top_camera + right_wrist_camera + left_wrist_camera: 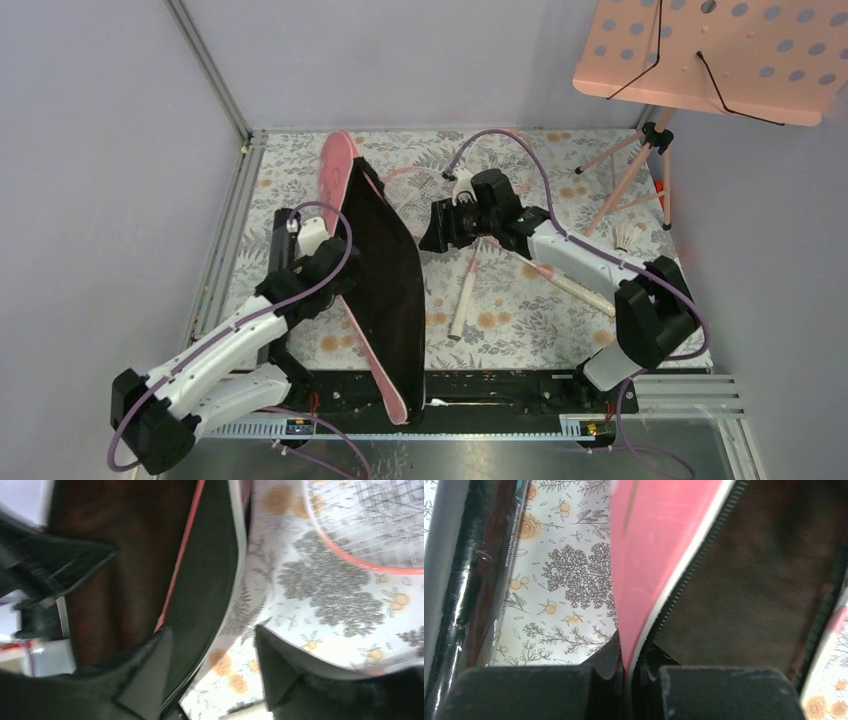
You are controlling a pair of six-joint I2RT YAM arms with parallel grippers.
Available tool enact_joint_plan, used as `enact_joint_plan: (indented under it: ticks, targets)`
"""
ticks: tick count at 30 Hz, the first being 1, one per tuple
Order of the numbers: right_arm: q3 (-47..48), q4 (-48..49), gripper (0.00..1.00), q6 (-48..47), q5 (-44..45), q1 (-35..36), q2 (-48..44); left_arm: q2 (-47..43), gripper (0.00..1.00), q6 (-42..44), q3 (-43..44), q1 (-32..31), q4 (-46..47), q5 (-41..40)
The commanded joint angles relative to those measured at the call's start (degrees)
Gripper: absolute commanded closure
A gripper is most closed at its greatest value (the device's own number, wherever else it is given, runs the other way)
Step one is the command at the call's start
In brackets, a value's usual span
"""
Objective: Pack up the badminton gear
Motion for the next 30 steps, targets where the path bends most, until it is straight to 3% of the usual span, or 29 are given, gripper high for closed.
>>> enact_joint_plan:
  ticks: [1,2,4,7,10,14,20,30]
  targets:
    - [-4.7,8.7,0.22,-2.23,-10.73,-0.62,-9.2,4.52,1.0,2.12,5.25,1.82,5.99,-0.98]
    - [-7.23,11.47,0.06,-1.9,-10.49,-1.06,-11.08,5.32,1.0,2.52,5.61,2.22,6.57,-0.34]
    - [-12.33,15.43,0.01,-1.19,-8.97,-3.25,-15.14,5.96,1.0,3.3,5.89,3.0,7.68,0.37]
    - [-16.55,12.69,0.0,-3.66,0.63,-5.92,-19.83,5.21,1.0,6.21,5.65,4.24,9.87,0.63]
    - [-15.42,3.17,0.0,-13.59,5.75,-8.1,-20.38,3.71,1.0,11.28,4.58,5.69,14.19,3.01]
    - [-7.64,-13.94,0.0,-28.55,15.53,-8.58,-15.44,3.25,1.0,14.55,3.42,8.58,18.73,8.32]
    - [-5.0,-21.03,0.01,-50.71,22.44,-9.4,-7.38,6.28,1.0,14.76,4.6,10.75,18.43,11.25]
    - [2.27,-28.4,0.05,-55.26,22.44,-15.55,6.02,7.92,1.0,14.98,3.83,12.03,19.7,14.45]
